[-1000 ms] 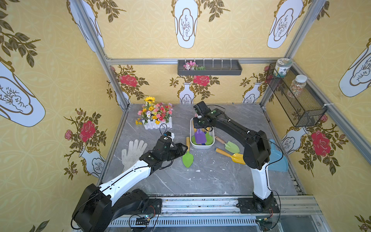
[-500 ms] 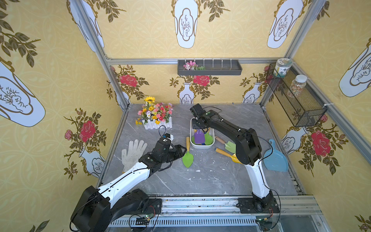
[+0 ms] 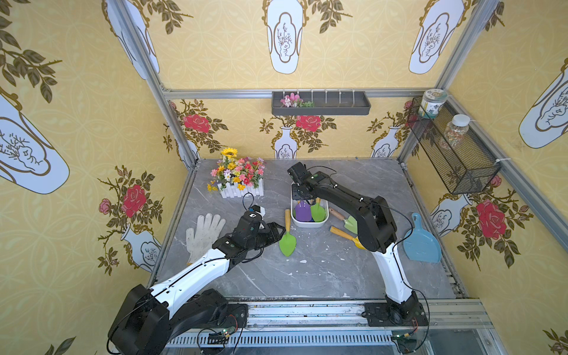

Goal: Put the shovel into the storage box
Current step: Place the shovel in the storage box.

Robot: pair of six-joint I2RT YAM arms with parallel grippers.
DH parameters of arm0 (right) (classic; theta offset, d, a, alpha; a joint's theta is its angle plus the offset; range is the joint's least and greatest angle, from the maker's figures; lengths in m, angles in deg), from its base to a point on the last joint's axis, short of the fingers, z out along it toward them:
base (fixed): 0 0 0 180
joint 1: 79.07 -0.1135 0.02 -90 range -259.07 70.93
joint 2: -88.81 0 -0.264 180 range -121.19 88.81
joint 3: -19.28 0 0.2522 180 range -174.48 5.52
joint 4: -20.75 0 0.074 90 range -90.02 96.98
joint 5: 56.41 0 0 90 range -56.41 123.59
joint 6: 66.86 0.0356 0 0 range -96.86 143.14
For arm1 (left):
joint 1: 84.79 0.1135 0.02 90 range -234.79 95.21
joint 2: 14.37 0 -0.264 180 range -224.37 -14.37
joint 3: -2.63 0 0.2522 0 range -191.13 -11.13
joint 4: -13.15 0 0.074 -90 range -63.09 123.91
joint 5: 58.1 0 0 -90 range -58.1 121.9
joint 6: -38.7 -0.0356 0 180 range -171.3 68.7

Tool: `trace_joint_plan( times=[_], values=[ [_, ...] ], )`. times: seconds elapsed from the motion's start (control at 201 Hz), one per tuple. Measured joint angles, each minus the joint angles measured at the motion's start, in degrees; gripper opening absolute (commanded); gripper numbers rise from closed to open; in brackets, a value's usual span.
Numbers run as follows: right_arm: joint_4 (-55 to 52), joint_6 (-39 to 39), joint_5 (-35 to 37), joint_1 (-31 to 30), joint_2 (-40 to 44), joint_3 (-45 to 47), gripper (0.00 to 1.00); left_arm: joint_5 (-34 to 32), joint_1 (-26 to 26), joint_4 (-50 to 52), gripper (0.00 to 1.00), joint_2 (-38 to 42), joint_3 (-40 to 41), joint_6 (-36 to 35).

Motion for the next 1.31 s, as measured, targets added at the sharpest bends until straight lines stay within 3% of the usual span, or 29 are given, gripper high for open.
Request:
trace_joint_plan(
  times=[0.289,0.737,1.31],
  values=[
    [0.9,0.4,-0.7,-0.3,-0.2,0.1,0.41,0.0,0.0,0.0,0.56,0.1,0.3,0.2],
    [0.8,0.4,-0.7,-1.3,4.8,4.2,0.42,0.0,0.0,-0.1,0.56,-0.7,0.3,0.2],
    [6.6,0.1,-7.5,-4.1,23.1,25.8,0.43,0.0,0.0,-0.4,0.46,-6.7,-2.4,-1.2]
  ],
)
